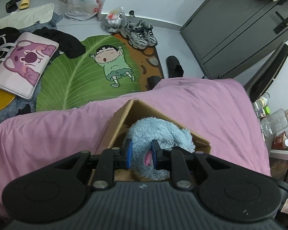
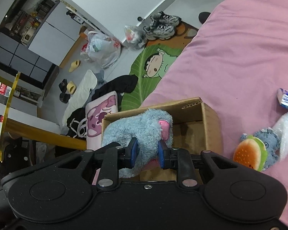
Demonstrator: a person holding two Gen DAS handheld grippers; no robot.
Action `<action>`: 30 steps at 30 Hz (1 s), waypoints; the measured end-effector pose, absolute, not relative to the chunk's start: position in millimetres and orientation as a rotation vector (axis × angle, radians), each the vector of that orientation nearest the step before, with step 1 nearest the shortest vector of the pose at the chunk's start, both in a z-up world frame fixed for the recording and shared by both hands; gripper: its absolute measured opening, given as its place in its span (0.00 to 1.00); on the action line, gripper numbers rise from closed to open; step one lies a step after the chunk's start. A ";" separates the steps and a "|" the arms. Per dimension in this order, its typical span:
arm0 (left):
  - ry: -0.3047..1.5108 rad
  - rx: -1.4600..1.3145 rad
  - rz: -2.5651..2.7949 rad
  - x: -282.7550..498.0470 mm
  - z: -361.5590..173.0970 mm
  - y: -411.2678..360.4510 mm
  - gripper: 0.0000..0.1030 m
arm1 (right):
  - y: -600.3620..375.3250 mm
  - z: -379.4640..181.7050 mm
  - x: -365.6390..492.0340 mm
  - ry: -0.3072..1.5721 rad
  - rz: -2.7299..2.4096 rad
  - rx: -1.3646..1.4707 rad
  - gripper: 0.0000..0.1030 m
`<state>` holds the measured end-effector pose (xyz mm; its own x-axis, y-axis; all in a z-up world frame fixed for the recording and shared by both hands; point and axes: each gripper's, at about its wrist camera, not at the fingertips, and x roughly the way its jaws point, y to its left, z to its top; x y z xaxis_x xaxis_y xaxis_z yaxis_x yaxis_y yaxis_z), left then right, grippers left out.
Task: Organize soft objects
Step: 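Lower the mouse into the box and open both grippers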
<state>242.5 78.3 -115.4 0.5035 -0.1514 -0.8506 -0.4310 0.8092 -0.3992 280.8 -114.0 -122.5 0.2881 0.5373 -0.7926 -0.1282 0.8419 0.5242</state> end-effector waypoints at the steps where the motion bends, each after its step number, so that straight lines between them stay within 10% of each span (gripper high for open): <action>1: 1.052 -0.636 0.188 244.1 -117.2 78.9 0.19 | -113.7 -123.5 282.8 1.210 0.460 0.397 0.23; 11: 1.072 -0.580 0.227 252.1 -117.6 75.7 0.25 | -127.1 -127.9 286.6 1.242 0.436 0.504 0.45; 30: 0.930 -0.468 0.261 211.8 -66.5 42.2 0.70 | -181.1 -68.2 249.2 1.102 0.428 0.457 0.76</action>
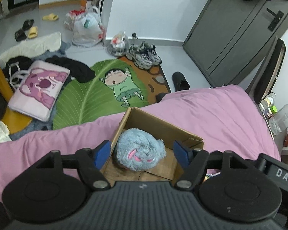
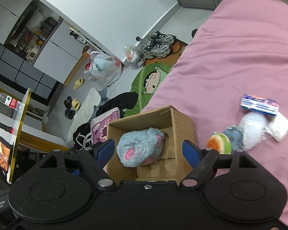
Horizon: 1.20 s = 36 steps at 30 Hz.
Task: Organize soft objects
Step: 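Lower the mouse into the box and open both grippers, then move the left gripper to the black heart plush while the right gripper approaches the white plastic bundle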
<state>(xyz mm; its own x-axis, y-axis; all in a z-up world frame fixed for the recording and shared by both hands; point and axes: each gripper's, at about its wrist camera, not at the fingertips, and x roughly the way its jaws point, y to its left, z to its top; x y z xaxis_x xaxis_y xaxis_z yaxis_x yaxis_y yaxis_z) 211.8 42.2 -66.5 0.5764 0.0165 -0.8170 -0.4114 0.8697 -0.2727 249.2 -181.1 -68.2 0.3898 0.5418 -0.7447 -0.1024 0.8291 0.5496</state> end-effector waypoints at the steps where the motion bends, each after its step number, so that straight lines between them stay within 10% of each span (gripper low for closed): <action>1: 0.919 -0.467 0.259 208.9 -63.8 40.3 0.71 | -182.9 -67.4 247.1 1.098 0.426 0.452 0.78; 12: 0.869 -0.421 0.197 184.5 -48.2 6.6 0.90 | -218.9 -61.8 226.8 1.063 0.393 0.428 0.83; 36: 0.914 -0.347 0.151 153.8 -52.3 -69.2 0.91 | -305.7 -83.8 197.7 1.031 0.327 0.507 0.94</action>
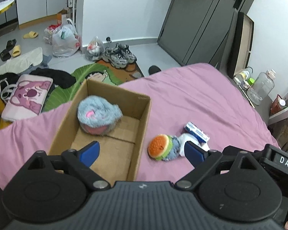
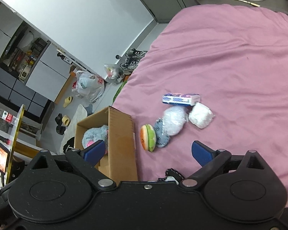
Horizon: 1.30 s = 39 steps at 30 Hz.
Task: Organize soft objects
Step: 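Move the left gripper to the black heart plush while the right gripper approaches the white plastic bundle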
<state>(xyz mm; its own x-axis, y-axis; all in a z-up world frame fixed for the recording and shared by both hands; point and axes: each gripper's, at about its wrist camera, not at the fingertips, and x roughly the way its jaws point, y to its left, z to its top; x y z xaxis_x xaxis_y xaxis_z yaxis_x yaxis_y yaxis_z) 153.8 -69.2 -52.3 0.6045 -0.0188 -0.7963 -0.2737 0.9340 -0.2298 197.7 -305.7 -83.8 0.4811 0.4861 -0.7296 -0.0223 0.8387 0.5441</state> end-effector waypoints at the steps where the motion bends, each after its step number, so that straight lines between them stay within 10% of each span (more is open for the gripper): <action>1: 0.922 -0.353 0.156 153.2 -53.9 -71.2 0.91 | -308.5 -84.6 196.8 1.032 0.324 0.508 0.94; 27: 1.058 -0.311 0.140 149.0 -109.6 -141.0 0.83 | -347.8 -115.7 199.7 0.993 0.287 0.558 0.94; 39: 1.160 -0.295 0.147 166.5 -155.8 -152.3 0.76 | -364.5 -138.0 223.8 1.035 0.265 0.685 0.79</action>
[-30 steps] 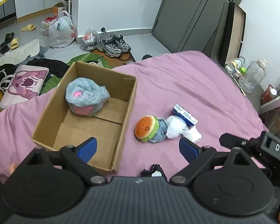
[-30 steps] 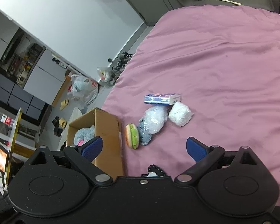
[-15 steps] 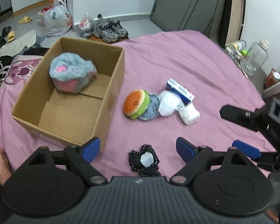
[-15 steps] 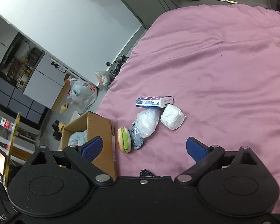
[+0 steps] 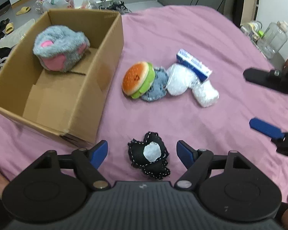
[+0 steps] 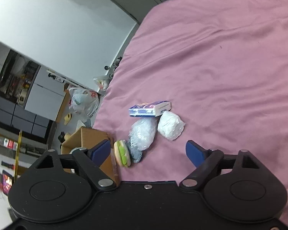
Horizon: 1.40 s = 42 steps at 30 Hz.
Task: Organize soft objects
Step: 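Move the left gripper to the black heart plush while the right gripper approaches the white plastic bundle, then grasp the black heart plush with the left gripper while the right gripper grasps the white plastic bundle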
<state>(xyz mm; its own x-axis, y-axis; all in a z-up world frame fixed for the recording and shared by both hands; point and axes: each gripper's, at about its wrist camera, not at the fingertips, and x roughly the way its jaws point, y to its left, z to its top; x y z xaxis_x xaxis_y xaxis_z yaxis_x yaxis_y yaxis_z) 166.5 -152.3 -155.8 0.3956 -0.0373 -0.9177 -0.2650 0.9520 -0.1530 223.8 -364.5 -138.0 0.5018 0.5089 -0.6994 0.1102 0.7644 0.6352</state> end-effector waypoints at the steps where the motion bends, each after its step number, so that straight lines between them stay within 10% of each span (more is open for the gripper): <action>1: 1.168 -0.295 0.145 167.2 -159.1 -152.8 0.76 | -365.7 -140.5 226.1 1.040 0.261 0.691 0.77; 9: 1.225 -0.318 0.162 176.3 -189.0 -152.7 0.72 | -365.7 -156.8 240.5 1.083 0.231 0.676 0.75; 19: 1.221 -0.317 0.170 179.5 -203.9 -154.8 0.32 | -359.3 -190.4 263.7 1.172 0.200 0.673 0.66; 33: 1.109 -0.359 0.150 191.4 -161.6 -149.5 0.30 | -344.6 -202.6 286.6 1.181 0.178 0.628 0.61; 42: 1.075 -0.378 0.159 182.9 -142.8 -137.4 0.30 | -344.1 -199.2 277.9 1.168 0.158 0.560 0.39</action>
